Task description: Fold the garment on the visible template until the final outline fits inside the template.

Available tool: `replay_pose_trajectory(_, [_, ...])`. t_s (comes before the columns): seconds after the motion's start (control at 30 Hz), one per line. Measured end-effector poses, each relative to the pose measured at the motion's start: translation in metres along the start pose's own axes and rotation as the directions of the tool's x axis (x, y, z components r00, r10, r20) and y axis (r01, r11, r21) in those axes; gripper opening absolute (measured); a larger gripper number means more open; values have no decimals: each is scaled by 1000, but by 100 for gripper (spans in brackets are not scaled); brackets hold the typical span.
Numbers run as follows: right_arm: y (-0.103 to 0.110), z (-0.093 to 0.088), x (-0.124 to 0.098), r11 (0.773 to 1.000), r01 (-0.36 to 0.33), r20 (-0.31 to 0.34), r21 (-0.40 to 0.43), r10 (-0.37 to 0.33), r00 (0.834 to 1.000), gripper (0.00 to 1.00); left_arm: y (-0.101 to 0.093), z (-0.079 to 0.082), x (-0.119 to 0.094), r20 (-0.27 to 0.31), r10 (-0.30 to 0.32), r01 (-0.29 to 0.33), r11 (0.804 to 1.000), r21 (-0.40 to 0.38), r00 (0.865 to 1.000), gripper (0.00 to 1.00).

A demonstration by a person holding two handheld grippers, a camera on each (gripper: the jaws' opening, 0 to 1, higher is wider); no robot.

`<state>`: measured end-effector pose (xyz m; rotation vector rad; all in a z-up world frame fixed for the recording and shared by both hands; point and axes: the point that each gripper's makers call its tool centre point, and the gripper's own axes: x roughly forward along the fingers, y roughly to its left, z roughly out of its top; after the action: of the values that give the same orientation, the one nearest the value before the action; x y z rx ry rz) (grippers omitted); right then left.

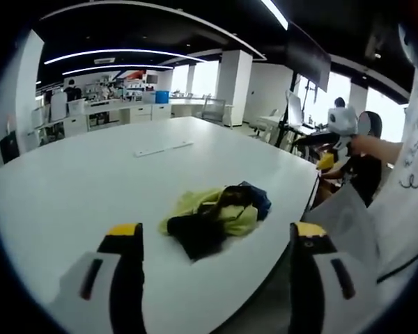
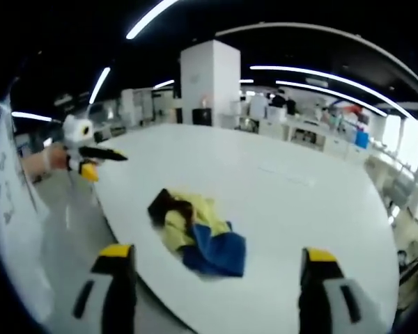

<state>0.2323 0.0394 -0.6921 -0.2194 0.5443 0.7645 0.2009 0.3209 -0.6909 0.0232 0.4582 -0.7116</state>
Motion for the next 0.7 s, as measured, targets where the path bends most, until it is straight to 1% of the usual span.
replay_pose_trajectory(0.03, [1, 0, 4, 1000, -4, -5, -14, 4, 1000, 99, -1, -2, 3, -6, -5, 5, 1000, 3, 1000, 82])
replay_pose_trajectory(0.1, [3, 1, 9, 999, -24, -15, -39, 24, 1000, 92, 1, -6, 9, -16, -9, 10, 1000, 20, 1000, 79])
replay_pose_trajectory(0.13, [3, 2, 11, 999, -26, -16, -37, 25, 1000, 90, 2, -9, 11, -24, -12, 12, 1000, 28, 1000, 77])
replay_pose_trajectory(0.2, [1, 4, 17, 999, -36, -15, -36, 35, 999, 90, 4, -12, 18, -36, -11, 13, 999, 35, 999, 74])
replay_pose_trajectory(0.27, [0, 4, 22, 998, -48, -22, -46, 47, 999, 87, 5, -13, 25, -41, -14, 16, 999, 43, 999, 72])
replay_pose_trajectory(0.3, [0, 4, 24, 997, -51, -25, -51, 50, 998, 86, 1, -10, 29, -45, -19, 21, 999, 46, 999, 70])
replay_pose_trajectory(0.47, [-4, -4, 38, 994, -71, -67, -84, 65, 996, 77, 3, -17, 46, -54, -32, 34, 999, 43, 998, 55])
replay_pose_trajectory(0.53, [-2, -6, 43, 993, -82, -74, -87, 76, 994, 75, 0, -22, 55, -73, -41, 45, 998, 48, 996, 50])
replay_pose_trajectory(0.6, [0, -11, 48, 992, -92, -102, -89, 82, 991, 68, 1, -31, 63, -102, -48, 52, 998, 41, 994, 47])
replay_pose_trajectory(0.63, [2, -14, 50, 990, -99, -109, -103, 87, 990, 64, 8, -38, 65, -102, -51, 55, 998, 35, 993, 46])
replay_pose_trajectory(0.67, [3, -16, 53, 988, -106, -116, -114, 93, 989, 57, 8, -42, 69, -108, -64, 67, 997, 27, 992, 44])
replay_pose_trajectory(0.7, [5, -18, 56, 988, -113, -126, -106, 100, 987, 53, 7, -44, 72, -110, -69, 72, 997, 19, 991, 40])
